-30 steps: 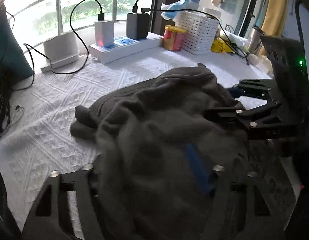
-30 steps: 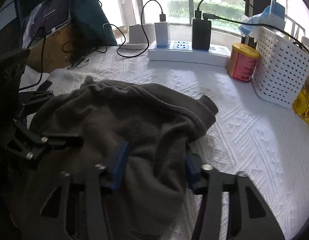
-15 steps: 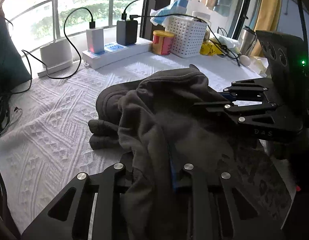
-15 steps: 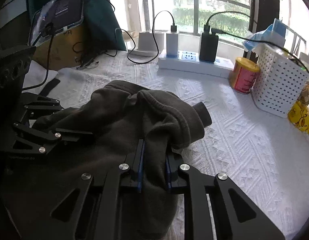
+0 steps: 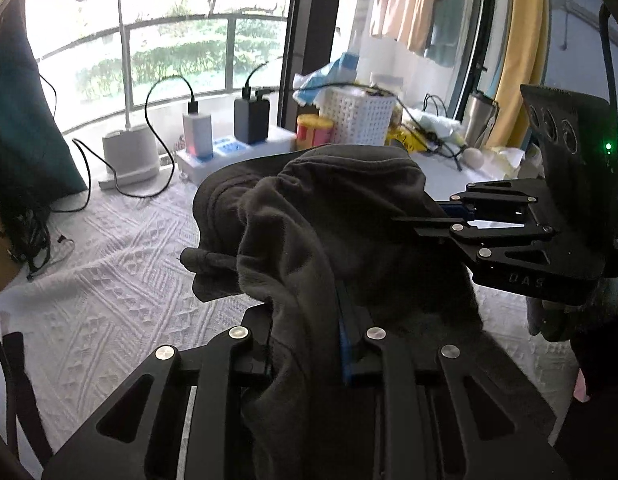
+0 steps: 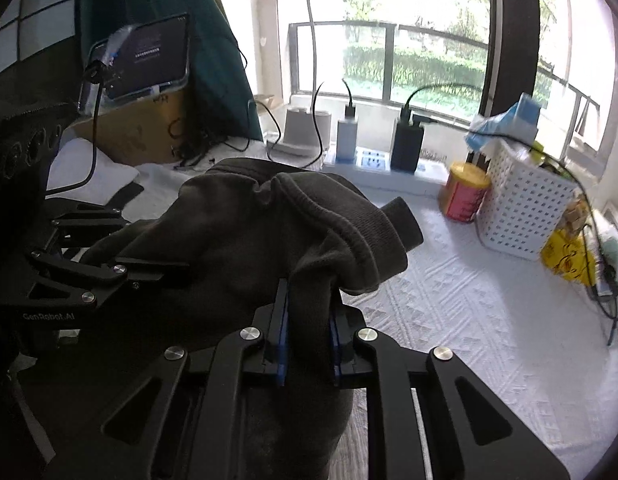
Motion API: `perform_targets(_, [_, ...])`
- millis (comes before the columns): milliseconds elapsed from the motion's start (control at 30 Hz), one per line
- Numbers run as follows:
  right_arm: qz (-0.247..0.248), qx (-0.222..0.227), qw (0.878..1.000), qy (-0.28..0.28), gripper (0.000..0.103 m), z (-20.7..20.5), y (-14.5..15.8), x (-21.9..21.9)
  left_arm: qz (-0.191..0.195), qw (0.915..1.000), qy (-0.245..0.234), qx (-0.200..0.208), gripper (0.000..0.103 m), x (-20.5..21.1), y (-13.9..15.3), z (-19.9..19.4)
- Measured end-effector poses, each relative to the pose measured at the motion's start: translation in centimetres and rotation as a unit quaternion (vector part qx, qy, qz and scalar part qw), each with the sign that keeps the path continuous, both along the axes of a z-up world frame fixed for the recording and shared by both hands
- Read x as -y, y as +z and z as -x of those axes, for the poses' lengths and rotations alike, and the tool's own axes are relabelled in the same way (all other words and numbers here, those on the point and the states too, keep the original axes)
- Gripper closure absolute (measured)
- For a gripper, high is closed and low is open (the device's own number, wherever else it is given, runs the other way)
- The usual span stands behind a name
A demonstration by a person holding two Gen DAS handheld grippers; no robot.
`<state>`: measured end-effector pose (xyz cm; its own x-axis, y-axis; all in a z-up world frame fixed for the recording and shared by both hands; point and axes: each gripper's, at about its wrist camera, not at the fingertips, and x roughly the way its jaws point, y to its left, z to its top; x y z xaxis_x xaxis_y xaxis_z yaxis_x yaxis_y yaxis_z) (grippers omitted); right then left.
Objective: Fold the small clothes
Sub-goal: 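Grasp the shirt end with both grippers and lift it to fold over, then hold the lifted shirt end with both grippers and carry it over the strip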
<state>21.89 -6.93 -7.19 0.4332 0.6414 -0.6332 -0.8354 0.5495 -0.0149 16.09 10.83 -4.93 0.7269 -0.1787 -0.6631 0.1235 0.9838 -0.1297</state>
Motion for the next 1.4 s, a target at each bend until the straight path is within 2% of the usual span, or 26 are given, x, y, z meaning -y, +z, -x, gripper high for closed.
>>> perform_targets(200, [-0.017,0.025,1.0,-0.005,0.095,1.7,2.2,1.2,-0.003,0.9988,0.009,0.047,0.083,0.4,2.4,1.8])
perform_targets(767, [-0.066,0.06,0.996,-0.014,0.098,4.5,5.1,3.1,-0.022,0.9953,-0.007,0.094,0.086,2.0,5.6,4.0])
perform_targets(1200, [-0.123,0.122,0.985,-0.002,0.098,9.4,11.0,5.7,-0.037,0.9846,-0.002,0.171,0.086,3.0,11.0,8.8])
perform_targets(1400, [-0.144,0.149,0.978,0.002,0.098,11.7,12.8,6.5,-0.044,0.9783,0.001,0.202,0.086,3.1,12.9,11.3])
